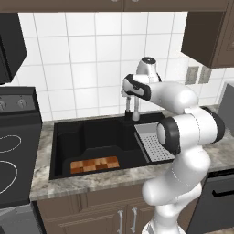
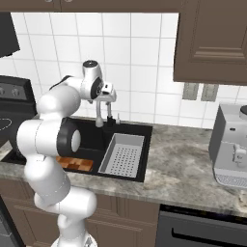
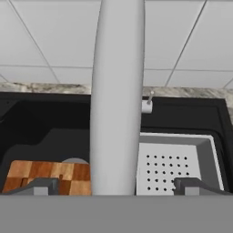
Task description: Turn on the sink faucet with hot water and rinse the cutting board for ten seconds, then turn off the faucet. Push the cutting board to reach the water if necessary.
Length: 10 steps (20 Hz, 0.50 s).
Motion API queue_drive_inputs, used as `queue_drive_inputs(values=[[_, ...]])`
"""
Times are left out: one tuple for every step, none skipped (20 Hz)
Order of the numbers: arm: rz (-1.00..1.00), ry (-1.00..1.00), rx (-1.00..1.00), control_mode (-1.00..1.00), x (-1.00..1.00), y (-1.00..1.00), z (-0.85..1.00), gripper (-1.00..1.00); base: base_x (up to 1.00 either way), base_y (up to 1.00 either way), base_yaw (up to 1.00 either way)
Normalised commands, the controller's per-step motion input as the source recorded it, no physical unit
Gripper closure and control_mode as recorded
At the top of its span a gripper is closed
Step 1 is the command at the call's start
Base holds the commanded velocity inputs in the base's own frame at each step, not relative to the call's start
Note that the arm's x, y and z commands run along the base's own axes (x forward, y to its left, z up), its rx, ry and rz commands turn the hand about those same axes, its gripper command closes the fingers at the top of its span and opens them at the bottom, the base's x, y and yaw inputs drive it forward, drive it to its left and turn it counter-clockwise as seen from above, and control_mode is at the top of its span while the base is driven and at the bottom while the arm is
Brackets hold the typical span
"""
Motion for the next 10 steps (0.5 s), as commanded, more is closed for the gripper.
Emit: queue_drive_inputs(values=[[0.00, 0.00, 0.00, -1.00, 0.11, 0.18, -0.14, -1.00, 0.00, 0.00, 0.00], [0.00, 0.00, 0.00, -1.00, 0.13, 0.21, -0.15, -1.00, 0.00, 0.00, 0.00], [0.00, 0.00, 0.00, -1.00, 0.12, 0.24, -0.16, -1.00, 0.00, 0.00, 0.00], [0.00, 0.00, 0.00, -1.00, 0.11, 0.24, -0.16, -1.00, 0.00, 0.00, 0.00], [0.00, 0.00, 0.00, -1.00, 0.11, 0.24, -0.16, -1.00, 0.00, 0.00, 0.00], [0.00, 0.00, 0.00, -1.00, 0.13, 0.24, -0.18, -1.00, 0.00, 0.00, 0.00], [0.00, 0.00, 0.00, -1.00, 0.13, 0.24, -0.16, -1.00, 0.00, 0.00, 0.00], [0.00, 0.00, 0.00, -1.00, 0.16, 0.26, -0.16, -1.00, 0.00, 0.00, 0.00], [0.00, 0.00, 0.00, -1.00, 0.16, 0.26, -0.17, -1.00, 0.00, 0.00, 0.00], [0.00, 0.00, 0.00, -1.00, 0.18, 0.27, -0.18, -1.00, 0.00, 0.00, 0.00]])
